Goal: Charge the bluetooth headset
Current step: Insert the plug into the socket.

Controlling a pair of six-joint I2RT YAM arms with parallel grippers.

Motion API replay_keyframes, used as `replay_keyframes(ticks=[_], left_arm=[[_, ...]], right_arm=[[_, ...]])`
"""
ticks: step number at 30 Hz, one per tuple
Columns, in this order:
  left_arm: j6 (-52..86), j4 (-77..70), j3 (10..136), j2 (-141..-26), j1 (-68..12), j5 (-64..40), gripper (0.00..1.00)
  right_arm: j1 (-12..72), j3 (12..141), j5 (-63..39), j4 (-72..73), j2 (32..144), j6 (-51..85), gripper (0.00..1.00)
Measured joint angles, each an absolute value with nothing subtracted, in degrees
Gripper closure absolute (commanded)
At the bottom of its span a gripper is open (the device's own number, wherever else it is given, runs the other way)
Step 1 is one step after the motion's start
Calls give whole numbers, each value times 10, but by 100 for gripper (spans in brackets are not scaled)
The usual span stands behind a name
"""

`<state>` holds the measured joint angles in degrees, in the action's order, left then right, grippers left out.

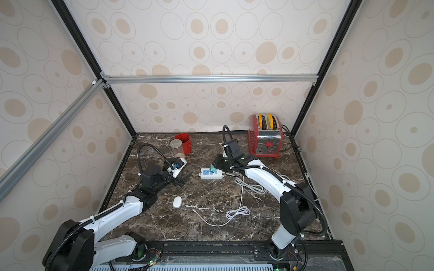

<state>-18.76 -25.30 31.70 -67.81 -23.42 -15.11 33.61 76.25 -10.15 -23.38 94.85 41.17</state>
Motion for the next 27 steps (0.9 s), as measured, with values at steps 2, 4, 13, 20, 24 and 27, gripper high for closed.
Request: replay_keyframes(ticks=[2,4,13,20,24,27], left_arm=[[-154,-241,329,-690,-223,-158,1],[-125,-230,344,-705,-215,-167,1],[-16,-216,374,-751,-156,-159,1],[7,-187,389,-767,-130,-137,1],[7,-176,395,-767,-125,-135,1],[7,-173,397,-767,-119,-134,1]], right_arm=[[354,793,-67,-263,979,363,100],[367,818,-33,-290,1010,322,100],[379,915,60,-347,1121,229,100],[380,959,92,-352,1160,211,100],[380,989,93,-361,1181,221,100],[380,989,86,-358,1182,236,100]])
